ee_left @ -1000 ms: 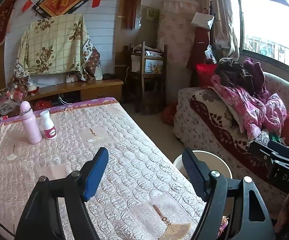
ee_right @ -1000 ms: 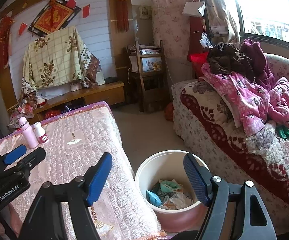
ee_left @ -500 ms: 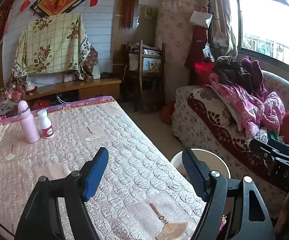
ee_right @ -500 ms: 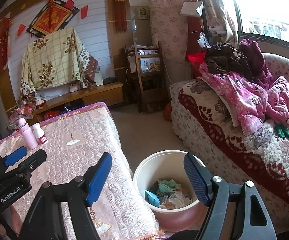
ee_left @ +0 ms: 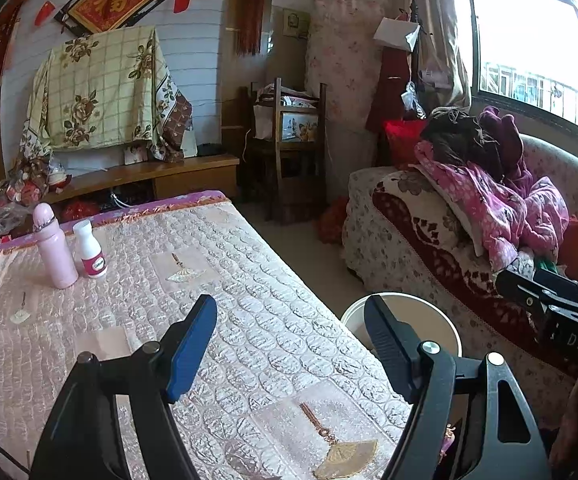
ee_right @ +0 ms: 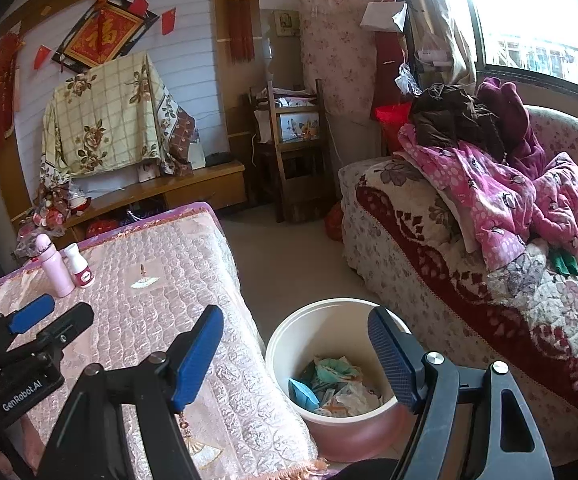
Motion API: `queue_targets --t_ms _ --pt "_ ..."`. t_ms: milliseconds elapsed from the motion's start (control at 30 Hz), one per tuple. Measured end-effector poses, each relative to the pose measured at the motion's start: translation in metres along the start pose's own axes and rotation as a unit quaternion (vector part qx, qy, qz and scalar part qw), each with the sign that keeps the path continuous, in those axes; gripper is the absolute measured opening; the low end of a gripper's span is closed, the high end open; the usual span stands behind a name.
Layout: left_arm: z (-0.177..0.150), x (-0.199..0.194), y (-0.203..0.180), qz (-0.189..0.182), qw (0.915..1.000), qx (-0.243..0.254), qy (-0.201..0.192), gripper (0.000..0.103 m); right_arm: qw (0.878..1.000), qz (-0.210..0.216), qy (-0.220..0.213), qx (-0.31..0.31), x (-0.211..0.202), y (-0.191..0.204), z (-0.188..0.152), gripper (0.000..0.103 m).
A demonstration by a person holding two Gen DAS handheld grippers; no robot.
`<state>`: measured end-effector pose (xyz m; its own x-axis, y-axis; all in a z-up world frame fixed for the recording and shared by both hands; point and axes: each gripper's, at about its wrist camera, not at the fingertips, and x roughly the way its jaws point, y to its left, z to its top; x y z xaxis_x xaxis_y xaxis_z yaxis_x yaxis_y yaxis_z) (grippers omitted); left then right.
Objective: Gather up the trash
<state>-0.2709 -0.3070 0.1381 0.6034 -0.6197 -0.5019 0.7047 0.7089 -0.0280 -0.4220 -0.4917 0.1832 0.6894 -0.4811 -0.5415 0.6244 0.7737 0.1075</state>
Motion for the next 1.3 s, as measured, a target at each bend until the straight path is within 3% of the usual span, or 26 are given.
queue_targets --t_ms 1300 --pt "-0.002 0.013 -0.001 -0.012 0.9998 -0.002 0.019 0.077 1.000 -0.016 0.012 0.004 0.008 -0.011 -0.001 0.079"
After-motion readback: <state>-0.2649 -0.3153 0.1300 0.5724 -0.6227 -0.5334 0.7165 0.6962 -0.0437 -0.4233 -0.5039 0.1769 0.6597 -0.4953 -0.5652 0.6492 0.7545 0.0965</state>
